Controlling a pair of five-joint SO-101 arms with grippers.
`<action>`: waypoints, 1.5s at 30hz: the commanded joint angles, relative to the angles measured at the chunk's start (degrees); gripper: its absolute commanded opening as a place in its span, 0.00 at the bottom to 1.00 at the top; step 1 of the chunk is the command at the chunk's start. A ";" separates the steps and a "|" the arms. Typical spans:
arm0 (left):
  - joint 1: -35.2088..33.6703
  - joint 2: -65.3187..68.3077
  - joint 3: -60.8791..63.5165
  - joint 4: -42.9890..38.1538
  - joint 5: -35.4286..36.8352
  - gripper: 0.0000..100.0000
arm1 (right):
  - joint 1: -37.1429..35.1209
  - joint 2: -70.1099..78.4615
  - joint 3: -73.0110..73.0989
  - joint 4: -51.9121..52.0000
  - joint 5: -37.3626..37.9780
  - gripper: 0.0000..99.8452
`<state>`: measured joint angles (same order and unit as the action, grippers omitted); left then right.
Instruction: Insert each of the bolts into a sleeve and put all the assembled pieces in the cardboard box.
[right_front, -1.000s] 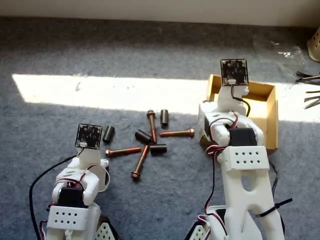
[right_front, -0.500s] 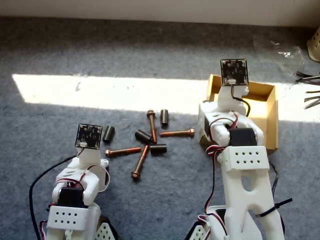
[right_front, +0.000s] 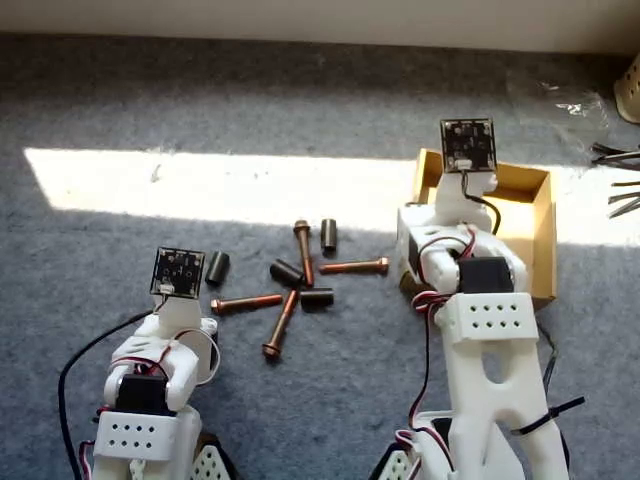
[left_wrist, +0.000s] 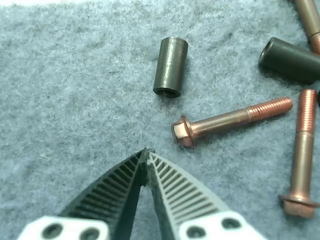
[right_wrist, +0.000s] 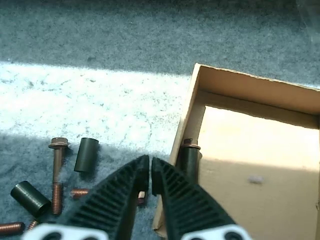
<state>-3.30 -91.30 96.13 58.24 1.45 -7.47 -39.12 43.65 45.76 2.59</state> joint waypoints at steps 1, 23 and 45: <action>-0.48 -0.66 1.54 0.26 -0.09 0.01 | -2.15 -1.63 0.48 0.22 1.14 0.00; -0.13 -0.66 1.54 0.26 0.09 0.01 | -15.25 -1.36 2.42 0.40 16.79 0.16; -14.73 -0.04 -18.59 8.44 -19.78 0.02 | -13.85 34.07 -30.90 18.59 5.54 0.16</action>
<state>-18.86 -91.30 83.21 63.25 -17.80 -21.27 -8.79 18.33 64.04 8.57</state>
